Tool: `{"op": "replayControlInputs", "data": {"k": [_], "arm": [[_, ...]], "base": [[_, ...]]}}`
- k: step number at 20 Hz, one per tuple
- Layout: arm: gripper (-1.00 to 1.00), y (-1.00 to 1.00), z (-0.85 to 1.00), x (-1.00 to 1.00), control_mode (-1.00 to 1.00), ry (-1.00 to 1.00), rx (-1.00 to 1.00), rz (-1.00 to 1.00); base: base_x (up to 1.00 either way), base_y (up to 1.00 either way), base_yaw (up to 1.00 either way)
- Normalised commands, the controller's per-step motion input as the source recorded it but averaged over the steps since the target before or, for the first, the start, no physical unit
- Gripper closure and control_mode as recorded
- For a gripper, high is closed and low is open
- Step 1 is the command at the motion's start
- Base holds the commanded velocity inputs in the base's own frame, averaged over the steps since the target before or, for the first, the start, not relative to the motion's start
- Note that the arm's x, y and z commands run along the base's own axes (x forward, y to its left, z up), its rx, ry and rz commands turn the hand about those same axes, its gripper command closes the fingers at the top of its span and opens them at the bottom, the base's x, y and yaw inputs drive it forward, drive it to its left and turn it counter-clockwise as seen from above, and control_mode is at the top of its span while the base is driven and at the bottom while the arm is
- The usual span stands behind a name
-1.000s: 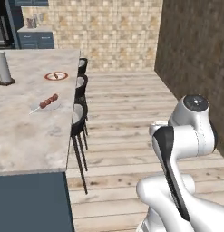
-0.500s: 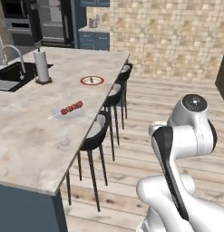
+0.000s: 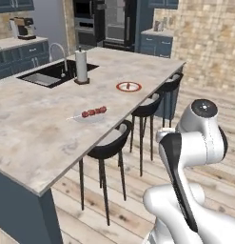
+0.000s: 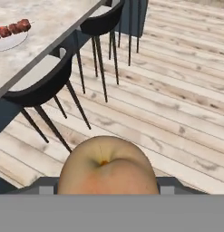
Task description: Pick up each peach from the fridge and place one peach on each plate on the dining counter.
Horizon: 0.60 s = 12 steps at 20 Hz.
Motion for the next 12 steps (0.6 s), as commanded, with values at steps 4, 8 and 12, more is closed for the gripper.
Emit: {"op": "replayControlInputs", "data": {"k": [4,8,12], "arm": [[1.00,0.00,0.00,0.00,1.00,0.00,0.00,0.00],[1.00,0.00,0.00,0.00,1.00,0.00,0.00,0.00],[1.00,0.00,0.00,0.00,1.00,0.00,0.00,0.00]], "base": [[0.53,-0.81,0.51],[0.39,-0.86,0.50],[0.27,-0.77,0.48]]}}
